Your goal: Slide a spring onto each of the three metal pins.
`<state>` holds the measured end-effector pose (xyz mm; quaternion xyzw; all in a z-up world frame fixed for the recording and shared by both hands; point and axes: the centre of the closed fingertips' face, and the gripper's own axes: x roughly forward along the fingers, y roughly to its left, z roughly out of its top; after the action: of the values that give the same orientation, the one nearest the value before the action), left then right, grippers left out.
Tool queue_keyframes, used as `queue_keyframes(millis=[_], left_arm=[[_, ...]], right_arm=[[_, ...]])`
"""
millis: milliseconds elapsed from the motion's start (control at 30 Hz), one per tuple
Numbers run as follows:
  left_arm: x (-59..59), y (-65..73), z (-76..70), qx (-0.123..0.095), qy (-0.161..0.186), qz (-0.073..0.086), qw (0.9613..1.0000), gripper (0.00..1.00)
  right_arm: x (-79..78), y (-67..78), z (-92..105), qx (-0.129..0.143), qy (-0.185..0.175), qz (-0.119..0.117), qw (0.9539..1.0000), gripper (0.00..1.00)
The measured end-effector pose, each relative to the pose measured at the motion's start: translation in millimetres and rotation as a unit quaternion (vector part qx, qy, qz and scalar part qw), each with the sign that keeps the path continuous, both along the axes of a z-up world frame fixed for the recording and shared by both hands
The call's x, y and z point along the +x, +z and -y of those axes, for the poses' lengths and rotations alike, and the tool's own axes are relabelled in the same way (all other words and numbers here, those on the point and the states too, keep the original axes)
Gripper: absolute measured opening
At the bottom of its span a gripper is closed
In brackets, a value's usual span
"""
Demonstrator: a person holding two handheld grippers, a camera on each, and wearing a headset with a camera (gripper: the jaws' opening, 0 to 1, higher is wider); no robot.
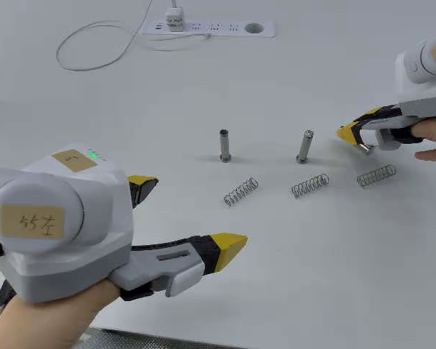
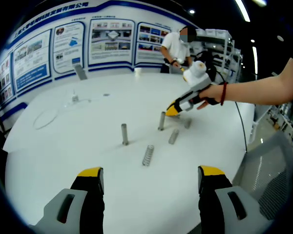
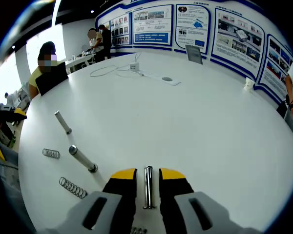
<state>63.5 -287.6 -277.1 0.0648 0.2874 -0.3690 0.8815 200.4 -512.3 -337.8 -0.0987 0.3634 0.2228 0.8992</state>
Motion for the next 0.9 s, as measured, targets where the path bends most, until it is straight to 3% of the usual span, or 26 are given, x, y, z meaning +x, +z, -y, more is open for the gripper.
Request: queue_keyframes(millis=[267, 433, 467, 900], left_arm=[[1.0, -1.5, -3.4, 0.002, 0.003, -0.002, 1.0, 0.8], [0.8, -2.4, -3.8, 0.005, 0.002, -0.004, 1.0, 0.8], [1.0, -2.2, -3.7, 0.004, 0.003, -0.004, 1.0, 0.8], [-0.2, -1.4, -3.4, 0.004, 0.003, -0.004, 1.0, 0.79]], right_arm=[[1.1, -6.5, -4.0, 0.018, -0.008, -0.016, 0.9997, 0.15], [-0.9, -12.3, -4.2, 0.002, -0.003, -0.027, 0.9996, 0.12], [1.5, -10.6, -3.9, -0.005, 0.002, -0.016, 0.9998, 0.12], [-1.5, -9.8, -6.6, 0.003, -0.012, -0.033, 0.9994, 0.09]])
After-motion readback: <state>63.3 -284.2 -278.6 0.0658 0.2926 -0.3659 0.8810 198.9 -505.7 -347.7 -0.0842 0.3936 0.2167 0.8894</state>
